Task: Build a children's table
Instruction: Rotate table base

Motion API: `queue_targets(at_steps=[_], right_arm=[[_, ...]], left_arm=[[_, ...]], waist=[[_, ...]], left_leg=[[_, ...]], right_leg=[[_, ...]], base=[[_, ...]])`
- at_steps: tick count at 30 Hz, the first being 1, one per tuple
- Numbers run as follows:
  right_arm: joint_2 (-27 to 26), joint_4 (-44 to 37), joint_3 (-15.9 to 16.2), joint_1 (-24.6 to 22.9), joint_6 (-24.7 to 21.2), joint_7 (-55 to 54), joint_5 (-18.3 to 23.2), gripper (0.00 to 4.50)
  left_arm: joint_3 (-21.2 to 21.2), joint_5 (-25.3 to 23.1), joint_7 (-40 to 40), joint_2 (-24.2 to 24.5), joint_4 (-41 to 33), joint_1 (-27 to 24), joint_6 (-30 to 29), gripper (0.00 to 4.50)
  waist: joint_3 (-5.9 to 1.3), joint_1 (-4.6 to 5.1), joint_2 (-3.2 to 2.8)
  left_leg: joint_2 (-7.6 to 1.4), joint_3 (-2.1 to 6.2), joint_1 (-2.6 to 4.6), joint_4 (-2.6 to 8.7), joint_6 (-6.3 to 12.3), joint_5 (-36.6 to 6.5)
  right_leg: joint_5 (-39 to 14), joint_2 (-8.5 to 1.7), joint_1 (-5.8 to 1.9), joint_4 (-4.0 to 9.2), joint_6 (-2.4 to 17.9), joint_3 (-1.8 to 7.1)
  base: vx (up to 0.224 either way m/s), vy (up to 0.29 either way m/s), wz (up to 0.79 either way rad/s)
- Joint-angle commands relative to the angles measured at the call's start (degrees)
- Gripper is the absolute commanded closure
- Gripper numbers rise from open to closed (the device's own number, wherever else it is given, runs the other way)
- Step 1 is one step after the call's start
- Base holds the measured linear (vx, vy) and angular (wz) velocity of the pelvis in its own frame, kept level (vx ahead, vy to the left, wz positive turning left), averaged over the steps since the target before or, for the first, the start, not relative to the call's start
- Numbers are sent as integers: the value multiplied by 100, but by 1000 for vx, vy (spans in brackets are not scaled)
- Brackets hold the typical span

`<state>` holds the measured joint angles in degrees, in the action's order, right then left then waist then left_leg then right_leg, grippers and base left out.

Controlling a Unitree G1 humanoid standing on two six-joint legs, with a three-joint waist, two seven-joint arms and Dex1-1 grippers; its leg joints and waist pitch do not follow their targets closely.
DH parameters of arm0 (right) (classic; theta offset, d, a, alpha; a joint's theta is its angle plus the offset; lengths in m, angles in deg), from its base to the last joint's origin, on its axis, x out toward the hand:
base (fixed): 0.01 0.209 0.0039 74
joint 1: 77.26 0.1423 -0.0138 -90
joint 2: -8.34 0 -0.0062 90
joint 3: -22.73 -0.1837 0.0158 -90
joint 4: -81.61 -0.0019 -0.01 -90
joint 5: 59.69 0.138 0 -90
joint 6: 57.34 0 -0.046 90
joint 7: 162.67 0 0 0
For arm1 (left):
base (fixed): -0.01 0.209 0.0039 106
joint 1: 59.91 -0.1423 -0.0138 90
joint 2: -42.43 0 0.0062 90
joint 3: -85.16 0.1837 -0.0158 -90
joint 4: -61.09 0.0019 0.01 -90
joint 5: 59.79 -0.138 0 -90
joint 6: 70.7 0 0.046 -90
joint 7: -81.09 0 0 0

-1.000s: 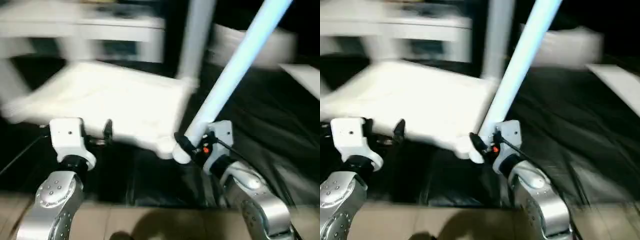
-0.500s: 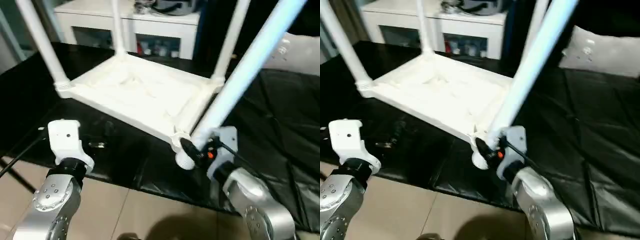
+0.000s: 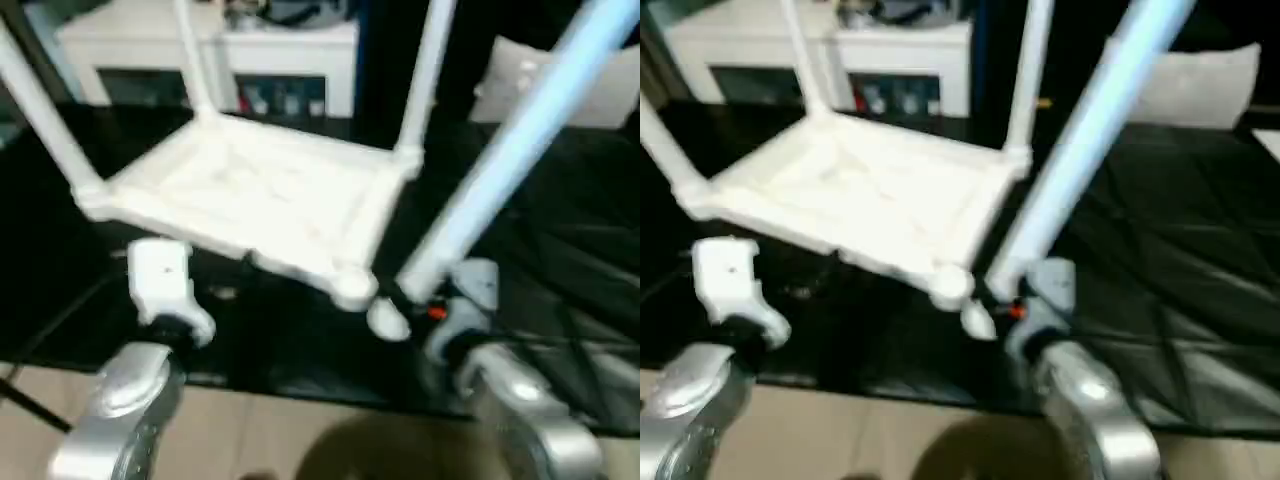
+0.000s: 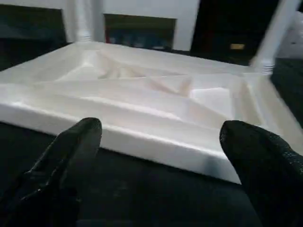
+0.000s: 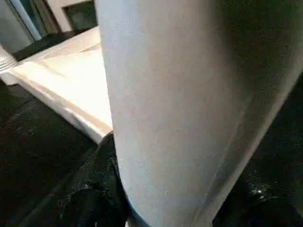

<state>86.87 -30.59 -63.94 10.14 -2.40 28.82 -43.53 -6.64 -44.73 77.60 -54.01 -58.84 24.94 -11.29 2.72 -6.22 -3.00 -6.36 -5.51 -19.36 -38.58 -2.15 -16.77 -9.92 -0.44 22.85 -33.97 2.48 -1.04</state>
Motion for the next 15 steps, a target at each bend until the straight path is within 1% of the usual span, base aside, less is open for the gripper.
queue_targets(at_steps=[1, 2, 3, 4, 5, 6, 7, 8, 9, 10, 11, 12, 13, 14, 15], right_arm=[[75, -252, 1, 78, -226, -159, -96, 261], [54, -254, -22, 84, -215, -149, -62, 261], [97, -223, -44, 107, -106, 35, 58, 261], [161, -213, -14, 109, -49, 87, 14, 261], [243, -193, 37, 111, 35, 116, -77, 261], [324, -165, 82, 106, 132, 141, -172, 261], [342, -160, 88, 104, 151, 154, -188, 261], [363, -179, 115, 93, 196, 216, -184, 261], [382, -193, 176, 98, 350, 249, -260, 261], [382, -193, 176, 98, 350, 249, -260, 261], [430, -240, 269, 121, 526, 305, -350, 261], [453, -264, 298, 136, 565, 338, -361, 261], [463, -273, 301, 151, 577, 352, -355, 261], [461, -281, 290, 169, 604, 346, -351, 261], [440, -286, 250, 189, 590, 350, -300, 261]], left_arm=[[102, 25, -131, -1, 35, -48, 102, 0], [123, 11, -143, -12, 33, -65, 146, 0], [118, 31, -113, -70, 22, -127, 132, 0], [125, 10, -108, -70, 21, -155, 151, 0], [127, -14, -116, -74, 24, -184, 187, 0], [130, -32, -121, -89, 23, -216, 219, 0], [128, -26, -121, -102, 24, -229, 227, 0], [103, 13, -133, -120, -3, -265, 254, 0], [92, 24, -140, -117, -22, -279, 259, 0], [92, 24, -140, -117, -22, -279, 259, 0], [89, 33, -164, -113, -40, -292, 276, 0], [95, 32, -178, -106, -43, -293, 282, 0], [105, 17, -184, -99, -38, -292, 292, 0], [118, 0, -202, -92, -28, -290, 322, 0], [128, -12, -216, -89, -16, -289, 348, 0]], waist=[[-282, 167, -75], [-248, 171, -36], [-199, 247, 79], [-187, 266, 106], [-198, 271, 136], [-199, 282, 176], [-210, 306, 162], [-212, 329, 191], [-210, 340, 191], [-191, 372, 214], [-188, 391, 230], [-169, 446, 226], [-145, 471, 251], [-125, 484, 257], [-107, 477, 255]], left_leg=[[-681, 314, 2, 730, -107, -39], [-620, 251, -37, 730, -124, -282], [-502, 158, -33, 754, -183, -1206], [-494, 145, -58, 764, -174, -1351], [-490, 112, -40, 759, -156, -1353], [-487, 90, -36, 761, -126, -1289], [-494, 85, -54, 754, -81, -1073], [-494, 82, -75, 751, -47, -975], [-500, 91, -77, 764, -15, -1077], [-501, 83, -23, 787, -15, -1458], [-491, 80, -8, 797, 5, -1595], [-453, 44, 134, 815, 137, -2117], [-426, 25, 164, 814, 207, -2240], [-402, 11, 206, 807, 269, -2340], [-375, -10, 242, 794, 368, -2278]], right_leg=[[-281, -494, -148, 132, 522, 138], [-413, -527, -161, 201, 540, 170], [-1406, -647, -196, 306, 627, 257], [-1705, -689, -222, 339, 591, 278], [-2009, -735, -215, 380, 524, 303], [-2048, -739, -207, 396, 503, 305], [-1928, -759, -221, 384, 519, 318], [-1855, -769, -245, 377, 540, 319], [-2026, -793, -288, 360, 552, 314], [-2488, -780, -288, 378, 533, 291], [-2720, -777, -296, 400, 514, 281], [-3434, -712, -277, 471, 511, 225], [-3715, -695, -281, 519, 511, 212], [-4009, -688, -287, 563, 504, 199], [-4268, -705, -311, 622, 505, 213]], base=[[15, 129, 11], [-8, 89, 10], [-8, 89, 10], [0, 0, 0], [0, 0, 0], [0, 0, 0], [0, 0, 0], [0, 0, 0], [0, 0, 0], [0, 0, 0], [0, 0, 0], [0, 0, 0], [0, 0, 0], [59, -30, 2], [59, -30, 2]])
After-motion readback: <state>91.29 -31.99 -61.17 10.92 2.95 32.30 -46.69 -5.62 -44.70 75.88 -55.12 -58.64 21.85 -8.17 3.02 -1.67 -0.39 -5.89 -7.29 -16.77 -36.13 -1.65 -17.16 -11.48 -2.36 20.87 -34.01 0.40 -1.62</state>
